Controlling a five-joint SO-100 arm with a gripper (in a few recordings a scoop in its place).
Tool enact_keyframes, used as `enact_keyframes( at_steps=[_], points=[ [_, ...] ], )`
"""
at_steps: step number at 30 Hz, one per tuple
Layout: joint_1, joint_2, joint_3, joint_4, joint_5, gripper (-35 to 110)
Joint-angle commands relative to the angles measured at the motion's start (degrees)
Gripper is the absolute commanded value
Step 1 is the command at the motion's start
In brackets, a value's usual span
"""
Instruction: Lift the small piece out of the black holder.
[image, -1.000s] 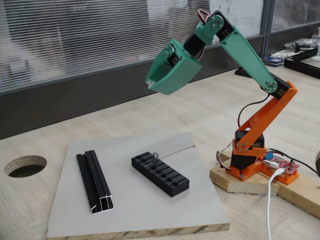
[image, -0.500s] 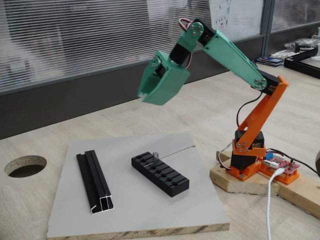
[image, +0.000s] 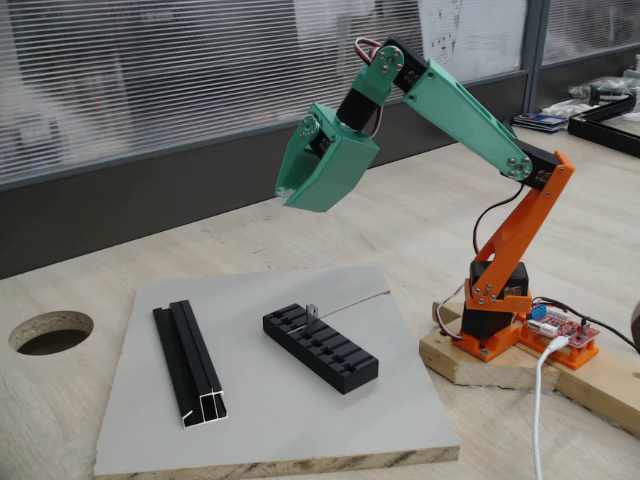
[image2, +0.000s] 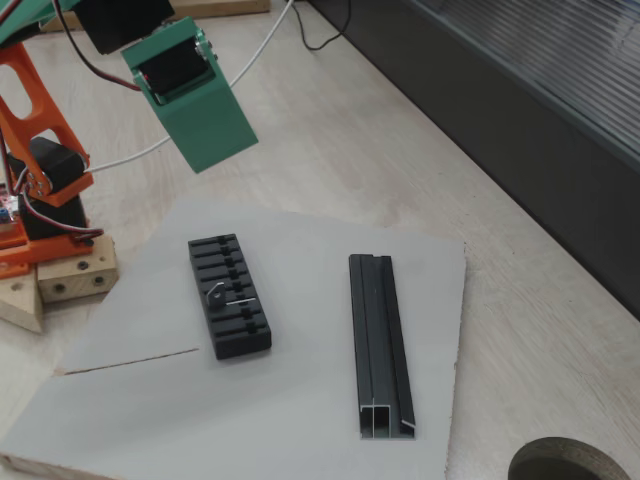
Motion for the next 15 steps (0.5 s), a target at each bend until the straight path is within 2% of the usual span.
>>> enact_keyframes(
  at_steps=[1, 15],
  points=[
    [-0.5, -1.8, 0.0, 0.6, 0.4, 15],
    [-0.4, -8.5, 0.0, 0.7, 0.3, 15]
  ],
)
